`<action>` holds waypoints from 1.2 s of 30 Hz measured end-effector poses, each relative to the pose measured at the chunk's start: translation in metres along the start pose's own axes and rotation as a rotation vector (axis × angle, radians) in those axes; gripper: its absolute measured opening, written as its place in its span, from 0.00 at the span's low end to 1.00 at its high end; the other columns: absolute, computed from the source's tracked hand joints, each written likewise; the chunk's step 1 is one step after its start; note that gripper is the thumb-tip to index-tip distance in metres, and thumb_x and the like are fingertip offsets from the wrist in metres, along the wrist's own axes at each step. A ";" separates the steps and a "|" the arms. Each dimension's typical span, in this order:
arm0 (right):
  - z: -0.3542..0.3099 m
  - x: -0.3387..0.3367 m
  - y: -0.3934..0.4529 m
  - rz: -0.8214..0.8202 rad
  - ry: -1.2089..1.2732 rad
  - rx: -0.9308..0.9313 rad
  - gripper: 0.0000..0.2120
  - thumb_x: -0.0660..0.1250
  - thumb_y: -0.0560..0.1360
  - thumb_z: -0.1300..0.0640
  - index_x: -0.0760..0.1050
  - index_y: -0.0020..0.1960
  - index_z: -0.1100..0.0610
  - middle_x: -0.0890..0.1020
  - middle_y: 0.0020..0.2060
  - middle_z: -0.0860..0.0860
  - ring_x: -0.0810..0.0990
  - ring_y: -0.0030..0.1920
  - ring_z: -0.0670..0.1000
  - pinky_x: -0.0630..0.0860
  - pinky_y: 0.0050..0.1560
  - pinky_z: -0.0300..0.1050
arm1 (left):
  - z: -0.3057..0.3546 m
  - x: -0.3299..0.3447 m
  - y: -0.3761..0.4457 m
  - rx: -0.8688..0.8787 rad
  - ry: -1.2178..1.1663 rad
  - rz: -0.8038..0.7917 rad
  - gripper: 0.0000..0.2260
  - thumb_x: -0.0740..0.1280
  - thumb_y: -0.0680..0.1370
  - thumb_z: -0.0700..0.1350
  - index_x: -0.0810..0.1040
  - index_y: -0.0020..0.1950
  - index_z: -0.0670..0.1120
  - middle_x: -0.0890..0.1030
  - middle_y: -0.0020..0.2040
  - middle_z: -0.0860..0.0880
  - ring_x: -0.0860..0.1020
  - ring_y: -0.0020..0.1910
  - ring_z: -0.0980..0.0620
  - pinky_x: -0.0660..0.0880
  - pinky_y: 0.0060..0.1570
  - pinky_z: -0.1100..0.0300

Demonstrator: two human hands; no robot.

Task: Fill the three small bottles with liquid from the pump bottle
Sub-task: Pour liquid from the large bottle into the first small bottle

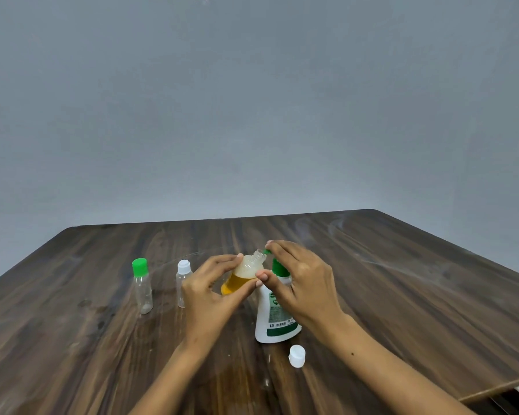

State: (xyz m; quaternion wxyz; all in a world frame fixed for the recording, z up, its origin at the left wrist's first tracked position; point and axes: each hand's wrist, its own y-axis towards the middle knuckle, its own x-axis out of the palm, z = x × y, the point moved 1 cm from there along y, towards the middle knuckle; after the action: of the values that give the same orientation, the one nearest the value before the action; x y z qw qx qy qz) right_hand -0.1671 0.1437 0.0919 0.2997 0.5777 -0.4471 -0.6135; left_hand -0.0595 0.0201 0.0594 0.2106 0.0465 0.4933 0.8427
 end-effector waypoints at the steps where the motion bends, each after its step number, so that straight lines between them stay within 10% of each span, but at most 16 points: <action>1: 0.001 -0.002 0.002 0.005 0.002 -0.007 0.36 0.47 0.77 0.32 0.81 0.53 0.58 0.84 0.49 0.51 0.82 0.48 0.50 0.71 0.47 0.35 | -0.001 0.000 0.000 -0.001 0.001 -0.005 0.21 0.75 0.66 0.56 0.84 0.52 0.44 0.83 0.50 0.55 0.80 0.53 0.64 0.75 0.50 0.74; 36: 0.003 -0.002 0.008 0.056 0.016 -0.026 0.33 0.48 0.78 0.34 0.82 0.52 0.58 0.84 0.48 0.50 0.82 0.46 0.48 0.72 0.45 0.35 | -0.004 -0.001 -0.002 -0.014 0.024 -0.008 0.22 0.77 0.64 0.55 0.84 0.53 0.44 0.84 0.50 0.53 0.80 0.53 0.62 0.77 0.49 0.72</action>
State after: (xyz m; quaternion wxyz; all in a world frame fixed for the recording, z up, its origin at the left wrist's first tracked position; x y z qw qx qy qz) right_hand -0.1708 0.1423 0.0999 0.3277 0.5661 -0.4528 -0.6059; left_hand -0.0597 0.0172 0.0559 0.2082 0.0329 0.4899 0.8459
